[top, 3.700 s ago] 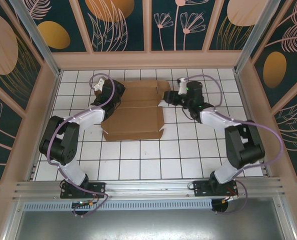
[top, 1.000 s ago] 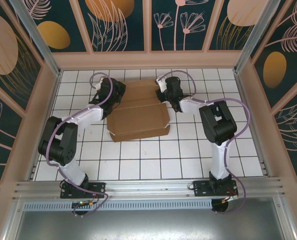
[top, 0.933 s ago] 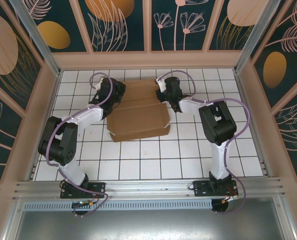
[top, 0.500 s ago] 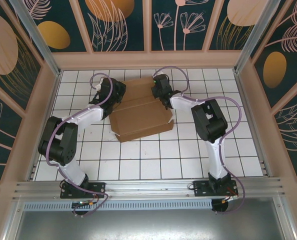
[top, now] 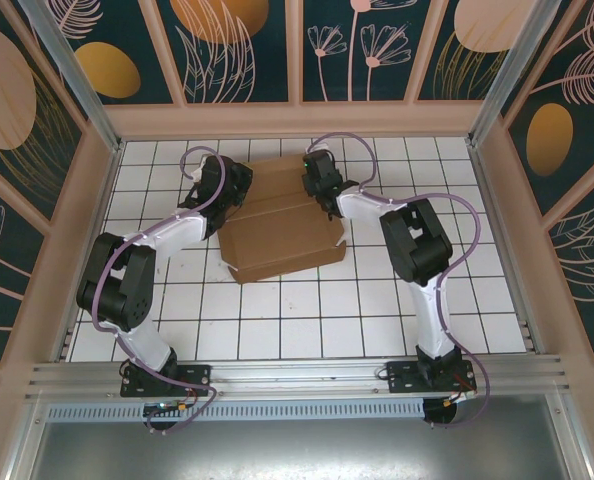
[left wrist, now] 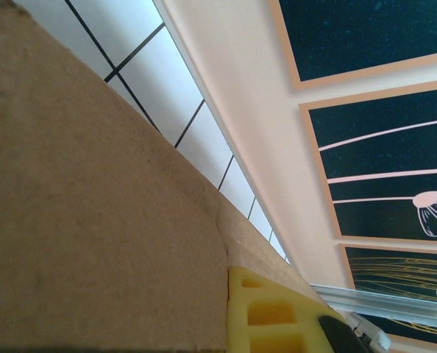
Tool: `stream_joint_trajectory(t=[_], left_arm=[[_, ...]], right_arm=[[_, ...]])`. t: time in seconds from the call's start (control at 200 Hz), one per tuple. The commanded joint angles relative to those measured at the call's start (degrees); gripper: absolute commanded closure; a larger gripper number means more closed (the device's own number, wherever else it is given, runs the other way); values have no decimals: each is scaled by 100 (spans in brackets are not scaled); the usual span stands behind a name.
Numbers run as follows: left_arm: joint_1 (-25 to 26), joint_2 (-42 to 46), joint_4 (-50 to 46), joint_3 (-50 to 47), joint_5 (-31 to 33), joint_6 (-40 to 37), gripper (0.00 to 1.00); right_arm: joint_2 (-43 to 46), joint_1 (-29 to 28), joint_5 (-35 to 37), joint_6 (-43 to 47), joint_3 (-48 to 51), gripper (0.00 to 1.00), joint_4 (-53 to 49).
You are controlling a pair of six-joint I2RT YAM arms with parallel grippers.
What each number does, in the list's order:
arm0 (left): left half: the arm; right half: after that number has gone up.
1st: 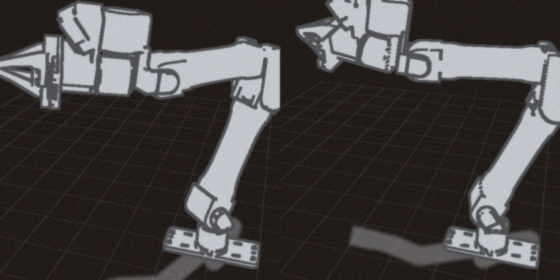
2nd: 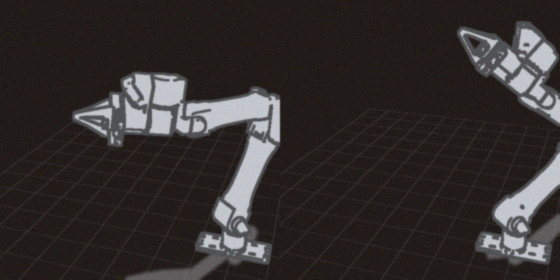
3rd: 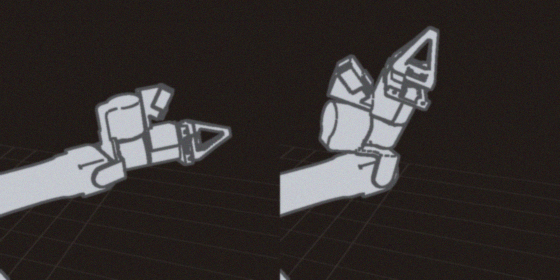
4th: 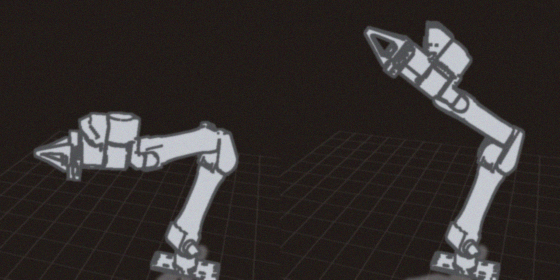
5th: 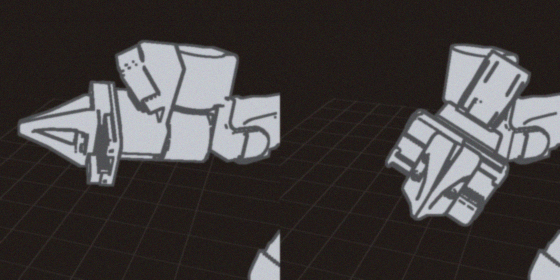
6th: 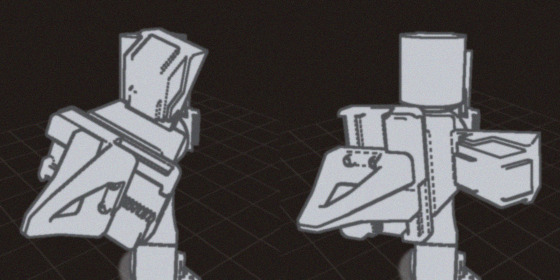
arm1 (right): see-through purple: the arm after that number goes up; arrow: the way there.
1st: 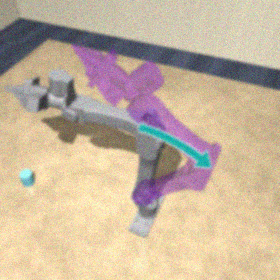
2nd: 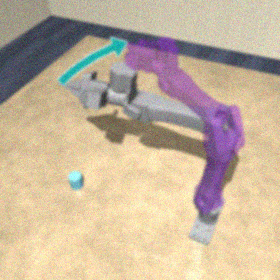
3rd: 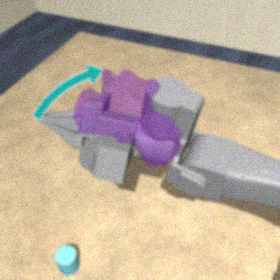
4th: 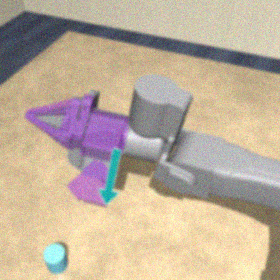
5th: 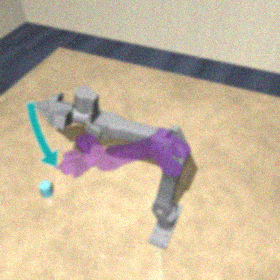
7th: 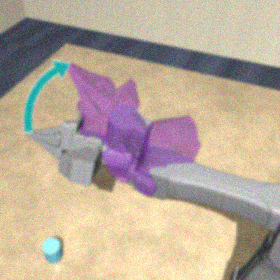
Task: Fold the paper box
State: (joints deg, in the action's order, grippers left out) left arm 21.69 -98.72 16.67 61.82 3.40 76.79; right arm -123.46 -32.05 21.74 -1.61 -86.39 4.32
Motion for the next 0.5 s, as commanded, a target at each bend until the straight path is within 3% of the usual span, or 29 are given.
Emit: stream_joint_trajectory(t=[0.0, 0.075, 0.21, 0.495], left_arm=[[28, -132, -690, -124, -124, -57, 100], [28, -116, -700, -152, -61, -74, 100], [28, -149, -656, -179, -69, -52, 100], [28, -193, -630, -118, -77, -51, 100]], right_arm=[[349, 214, -374, 9, 670, 53, 101], [772, 310, -841, -17, 1150, 39, 546], [1616, 473, -1723, 106, 2186, 25, 1561], [3046, 1121, -3230, -197, 3891, 25, 3296]])
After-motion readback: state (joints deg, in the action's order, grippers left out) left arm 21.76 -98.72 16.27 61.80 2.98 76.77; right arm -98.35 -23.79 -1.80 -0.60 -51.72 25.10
